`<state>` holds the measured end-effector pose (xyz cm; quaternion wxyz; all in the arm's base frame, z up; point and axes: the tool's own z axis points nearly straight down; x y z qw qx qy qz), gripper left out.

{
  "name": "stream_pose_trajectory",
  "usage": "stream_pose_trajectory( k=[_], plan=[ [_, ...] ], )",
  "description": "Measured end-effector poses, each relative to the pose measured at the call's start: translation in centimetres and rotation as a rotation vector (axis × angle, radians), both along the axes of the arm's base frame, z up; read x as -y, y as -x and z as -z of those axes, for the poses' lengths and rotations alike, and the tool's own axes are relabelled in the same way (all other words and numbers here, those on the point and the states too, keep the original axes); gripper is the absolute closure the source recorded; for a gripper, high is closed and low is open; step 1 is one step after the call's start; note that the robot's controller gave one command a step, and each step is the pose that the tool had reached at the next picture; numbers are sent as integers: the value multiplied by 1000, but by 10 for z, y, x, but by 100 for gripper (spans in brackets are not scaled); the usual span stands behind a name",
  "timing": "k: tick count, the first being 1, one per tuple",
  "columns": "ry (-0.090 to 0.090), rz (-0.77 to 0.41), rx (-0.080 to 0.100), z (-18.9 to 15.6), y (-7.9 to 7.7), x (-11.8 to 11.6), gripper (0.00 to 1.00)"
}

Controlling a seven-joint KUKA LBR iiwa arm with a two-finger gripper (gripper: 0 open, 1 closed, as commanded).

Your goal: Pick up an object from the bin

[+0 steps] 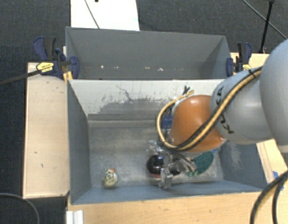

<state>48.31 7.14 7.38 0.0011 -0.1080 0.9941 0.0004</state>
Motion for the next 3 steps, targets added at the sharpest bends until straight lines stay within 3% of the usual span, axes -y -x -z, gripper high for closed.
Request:
stream_pose_trajectory(
  k=[1, 2, 3],
  plan=[
    [-1, 4, 2, -2, 0, 0, 100],
    [1, -355, 6, -82, -50, -18, 100],
    [1, -345, 10, -185, -75, -20, 100]
  ],
)
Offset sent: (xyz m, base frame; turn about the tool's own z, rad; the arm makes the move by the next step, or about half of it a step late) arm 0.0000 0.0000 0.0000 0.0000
